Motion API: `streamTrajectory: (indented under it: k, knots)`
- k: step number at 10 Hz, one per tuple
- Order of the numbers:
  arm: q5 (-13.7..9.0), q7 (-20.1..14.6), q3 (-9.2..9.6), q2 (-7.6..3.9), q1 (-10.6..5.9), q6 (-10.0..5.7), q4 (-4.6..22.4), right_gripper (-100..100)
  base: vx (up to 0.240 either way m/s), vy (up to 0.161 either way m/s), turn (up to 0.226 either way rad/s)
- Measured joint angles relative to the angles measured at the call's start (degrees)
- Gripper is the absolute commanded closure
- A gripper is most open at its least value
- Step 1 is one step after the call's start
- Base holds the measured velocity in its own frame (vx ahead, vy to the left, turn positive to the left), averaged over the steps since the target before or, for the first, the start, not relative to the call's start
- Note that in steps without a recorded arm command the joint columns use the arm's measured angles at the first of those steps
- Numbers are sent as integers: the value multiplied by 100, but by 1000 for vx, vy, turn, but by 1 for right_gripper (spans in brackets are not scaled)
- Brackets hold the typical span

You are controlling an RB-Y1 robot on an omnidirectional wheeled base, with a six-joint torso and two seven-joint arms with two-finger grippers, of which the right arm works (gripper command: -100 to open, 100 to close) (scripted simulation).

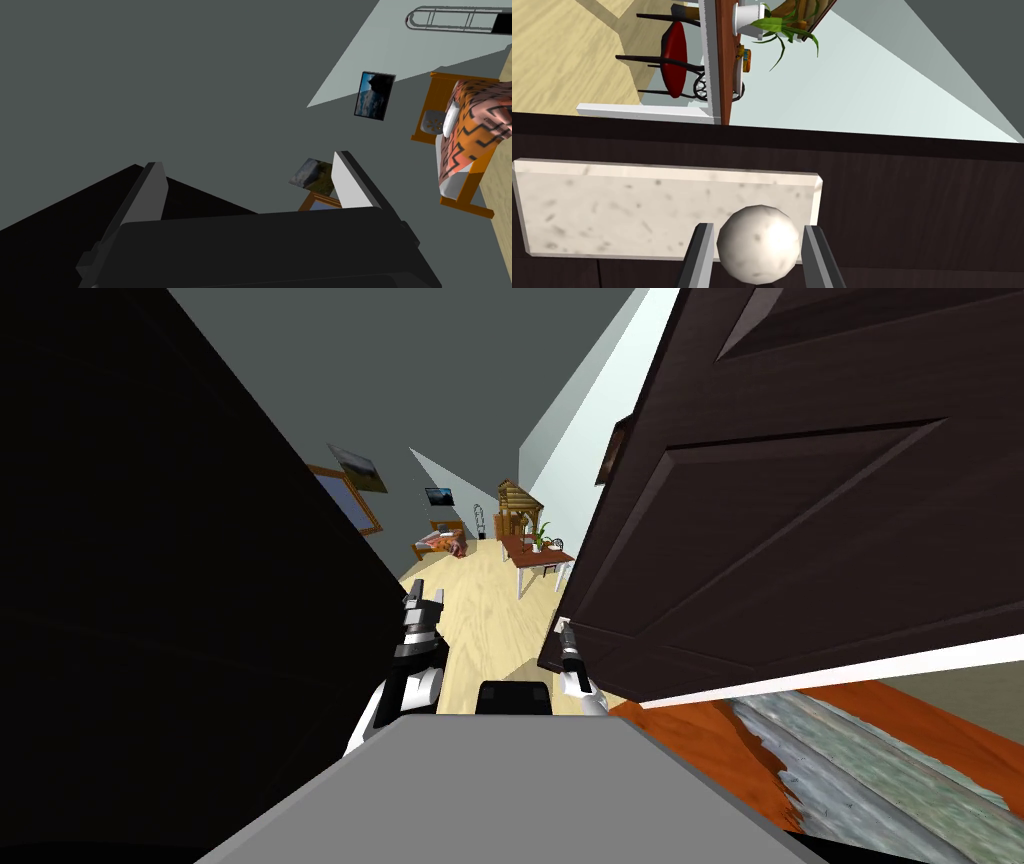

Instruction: Push the door open

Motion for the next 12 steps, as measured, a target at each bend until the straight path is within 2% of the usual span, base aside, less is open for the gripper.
streamTrajectory:
  k: [2, 3, 5, 6, 7, 8, 9, 10, 11, 12]
  knots:
    - [-62, 33, -125, -17, -79, -53, 143, 100, 186, 35, -54]
    - [-92, 54, -183, -27, -8, 25, 10, 100, 186, 28, -65]
    - [-154, 65, -305, -58, -79, -28, 162, 100, 220, 14, -60]
    - [-190, 100, -373, -55, 38, 126, -87, 100, 138, 18, -33]
    - [-206, 119, -415, -73, 9, 117, -73, 100, 106, 38, -35]
    - [-230, 103, -464, -106, -90, 4, 106, 100, 133, 32, -74]
    - [-253, 142, -516, -63, 8, 32, -22, 100, 169, 54, -79]
    - [-288, 171, -585, -64, -24, 34, 56, 100, 207, 44, -82]
    - [-325, 183, -651, -77, 38, 99, -19, 100, 196, 23, -71]
    - [-360, 186, -727, -97, -75, 15, 192, 100, 211, 35, -74]
